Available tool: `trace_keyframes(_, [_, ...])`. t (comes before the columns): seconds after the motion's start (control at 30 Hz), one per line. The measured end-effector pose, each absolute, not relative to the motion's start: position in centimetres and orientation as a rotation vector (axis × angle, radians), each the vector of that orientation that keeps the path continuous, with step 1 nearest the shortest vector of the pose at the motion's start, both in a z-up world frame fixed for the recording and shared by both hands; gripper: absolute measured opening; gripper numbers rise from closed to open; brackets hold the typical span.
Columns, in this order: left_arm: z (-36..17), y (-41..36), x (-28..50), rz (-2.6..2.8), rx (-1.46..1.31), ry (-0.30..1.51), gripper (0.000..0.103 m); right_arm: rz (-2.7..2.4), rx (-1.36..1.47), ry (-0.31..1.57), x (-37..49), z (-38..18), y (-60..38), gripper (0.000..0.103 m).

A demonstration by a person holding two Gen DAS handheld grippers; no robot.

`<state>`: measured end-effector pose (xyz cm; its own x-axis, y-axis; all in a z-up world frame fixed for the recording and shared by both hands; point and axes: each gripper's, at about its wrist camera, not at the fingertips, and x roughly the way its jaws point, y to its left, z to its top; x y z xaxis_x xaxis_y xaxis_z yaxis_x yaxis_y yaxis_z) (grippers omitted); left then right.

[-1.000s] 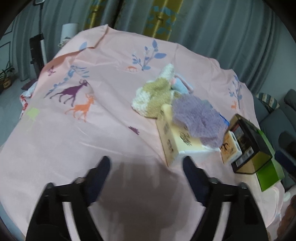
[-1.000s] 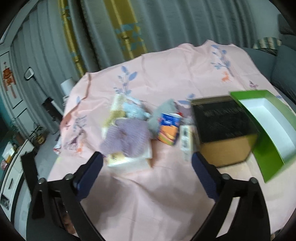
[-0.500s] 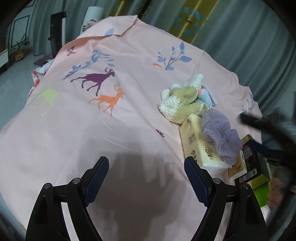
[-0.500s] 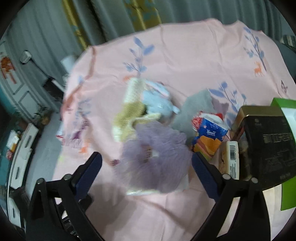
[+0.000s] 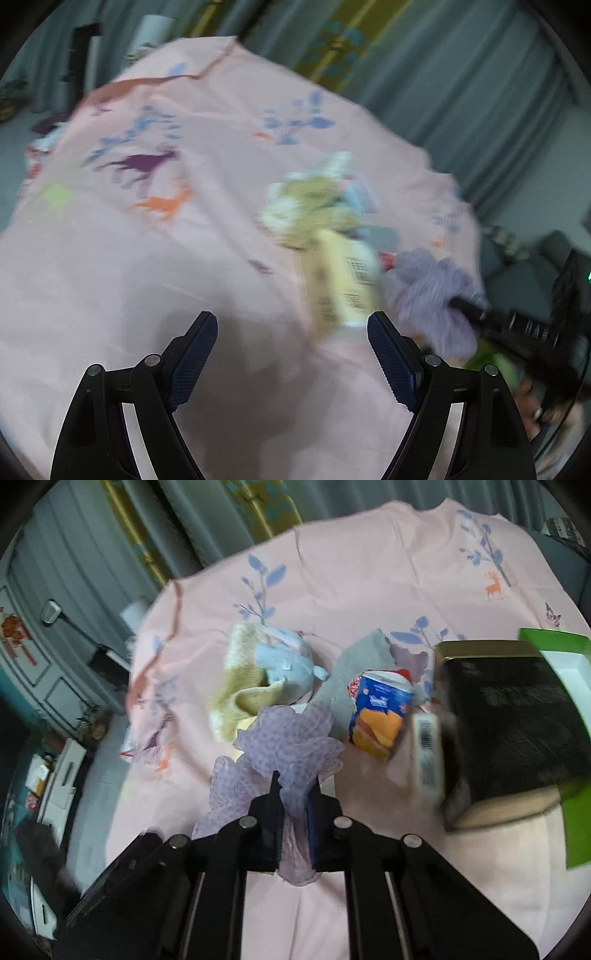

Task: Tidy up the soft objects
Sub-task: 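Lift the bath puff with the right gripper and carry it over the green box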

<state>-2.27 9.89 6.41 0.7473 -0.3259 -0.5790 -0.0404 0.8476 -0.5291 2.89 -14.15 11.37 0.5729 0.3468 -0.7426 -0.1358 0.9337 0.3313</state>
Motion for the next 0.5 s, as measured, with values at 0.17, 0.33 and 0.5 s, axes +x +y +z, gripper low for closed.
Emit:
trace_keyframes(0.17, [6.6,6.3,-2.5,-0.391,-0.507,0.764,0.084,0.296,0.301,1.006,-1.4,9.5,-16.9,0.014])
trace_keyframes(0.33, [5.6,2.1,-2.8,-0.484,-0.415,0.845,0.084,0.165,0.306,1.079,-3.1,6.3,-19.2,0.062])
trace_keyframes(0.5, [5.1,-0.9,-3.5,-0.534,-0.317,0.877,0.075,0.143,0.402,1.042,-3.7,6.5,-21.5,0.07])
